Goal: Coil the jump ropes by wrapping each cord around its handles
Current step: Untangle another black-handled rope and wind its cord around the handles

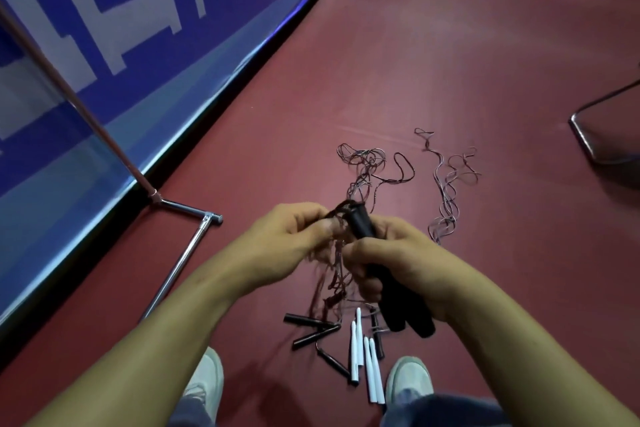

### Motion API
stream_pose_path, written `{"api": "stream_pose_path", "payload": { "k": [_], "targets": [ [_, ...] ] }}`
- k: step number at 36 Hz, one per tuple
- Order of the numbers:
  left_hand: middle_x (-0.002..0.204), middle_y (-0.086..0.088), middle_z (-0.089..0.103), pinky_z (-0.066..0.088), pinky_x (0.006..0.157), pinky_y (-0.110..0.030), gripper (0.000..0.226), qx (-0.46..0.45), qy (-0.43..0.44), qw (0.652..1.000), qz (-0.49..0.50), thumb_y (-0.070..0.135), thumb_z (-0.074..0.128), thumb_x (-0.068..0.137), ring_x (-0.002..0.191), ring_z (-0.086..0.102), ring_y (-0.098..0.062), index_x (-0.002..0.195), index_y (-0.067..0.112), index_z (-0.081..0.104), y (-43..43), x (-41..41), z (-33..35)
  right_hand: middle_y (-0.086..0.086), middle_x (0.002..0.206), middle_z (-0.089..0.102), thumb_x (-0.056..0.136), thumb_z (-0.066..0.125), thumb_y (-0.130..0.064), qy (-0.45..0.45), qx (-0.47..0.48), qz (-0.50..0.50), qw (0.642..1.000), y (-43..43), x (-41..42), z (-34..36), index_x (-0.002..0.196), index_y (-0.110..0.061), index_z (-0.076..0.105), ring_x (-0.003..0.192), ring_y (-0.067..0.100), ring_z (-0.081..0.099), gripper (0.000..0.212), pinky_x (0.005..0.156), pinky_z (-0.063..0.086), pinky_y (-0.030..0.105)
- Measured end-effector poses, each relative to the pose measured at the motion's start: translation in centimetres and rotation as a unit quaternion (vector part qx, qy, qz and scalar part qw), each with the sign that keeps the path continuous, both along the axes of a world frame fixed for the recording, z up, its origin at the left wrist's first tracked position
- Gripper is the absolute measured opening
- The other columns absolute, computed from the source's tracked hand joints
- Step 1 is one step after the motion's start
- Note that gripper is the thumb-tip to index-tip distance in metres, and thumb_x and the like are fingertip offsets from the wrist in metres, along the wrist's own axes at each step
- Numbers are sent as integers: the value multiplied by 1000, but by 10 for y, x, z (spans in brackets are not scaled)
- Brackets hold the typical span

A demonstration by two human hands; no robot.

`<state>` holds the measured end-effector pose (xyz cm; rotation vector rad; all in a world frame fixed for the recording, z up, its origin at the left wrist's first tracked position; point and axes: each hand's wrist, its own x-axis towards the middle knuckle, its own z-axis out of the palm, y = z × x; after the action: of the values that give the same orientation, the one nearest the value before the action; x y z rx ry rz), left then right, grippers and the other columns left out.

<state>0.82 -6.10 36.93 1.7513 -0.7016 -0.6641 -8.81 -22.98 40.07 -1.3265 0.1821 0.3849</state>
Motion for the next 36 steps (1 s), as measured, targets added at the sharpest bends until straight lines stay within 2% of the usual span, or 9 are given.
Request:
{"api": "stream_pose_path", "payload": {
  "k": [5,11,15,18,20,24,29,32,36],
  "targets": [
    [54,12,46,38,57,-30,33,107,-141,984,20,41,58,99,53,41,-7,72,23,60,1,2,-7,12,62,40,88,59,3,-29,-25,-80,996,-8,-8,-6,76,-13,48,43,17,35,23,45,28,25],
    [52,12,41,31,54,-31,45,194,-123,973,19,40,50,103,52,36,-9,63,20,43,-5,-4,-23,8,58,40,80,58,-1,-93,10,-165,982,-10,0,8,80,-9,43,42,15,32,18,44,29,24],
    [50,13,43,35,57,-30,46,99,-33,988,113,42,54,100,50,39,-6,61,19,44,-12,-3,-19,16,69,49,98,55,-2,-57,-68,-183,979,-13,4,3,89,-8,45,51,23,48,15,48,44,31],
    [60,3,46,37,64,-42,49,-1,-2,990,143,61,52,83,60,43,-18,72,13,52,-12,0,-11,8,73,54,102,57,-17,-10,-88,-200,976,-18,6,-8,100,-11,51,78,40,70,9,67,55,47],
    [59,2,46,38,61,-41,51,-35,-12,985,167,64,50,82,59,43,-18,76,13,55,-12,1,-6,4,72,54,103,58,-23,5,-102,-206,973,-22,7,-11,108,-15,54,92,43,72,11,65,52,42],
    [56,1,42,38,57,-40,48,-83,-48,957,275,41,52,102,54,38,-17,72,4,47,-12,9,2,8,71,56,99,64,-22,51,-79,-155,984,-31,2,-13,113,-15,59,65,30,59,16,62,46,41],
    [52,7,37,40,60,-36,40,-125,-15,936,328,26,45,108,51,36,-15,71,10,44,-13,20,9,3,67,54,88,67,-10,46,-308,15,950,-32,-5,-21,110,-12,64,50,16,45,21,47,38,26],
    [56,1,38,41,61,-37,40,-132,-18,946,297,28,44,108,55,38,-18,74,8,46,-15,17,15,2,69,60,84,63,-8,47,-378,62,923,-27,-4,-25,101,-11,66,53,13,51,17,53,45,26],
    [57,1,38,38,59,-35,40,-129,-1,958,254,28,42,109,56,36,-18,75,7,46,-16,14,17,9,73,67,92,59,-5,65,-264,-43,961,-19,3,-36,97,-4,61,55,21,56,5,55,47,32]
  ]
}}
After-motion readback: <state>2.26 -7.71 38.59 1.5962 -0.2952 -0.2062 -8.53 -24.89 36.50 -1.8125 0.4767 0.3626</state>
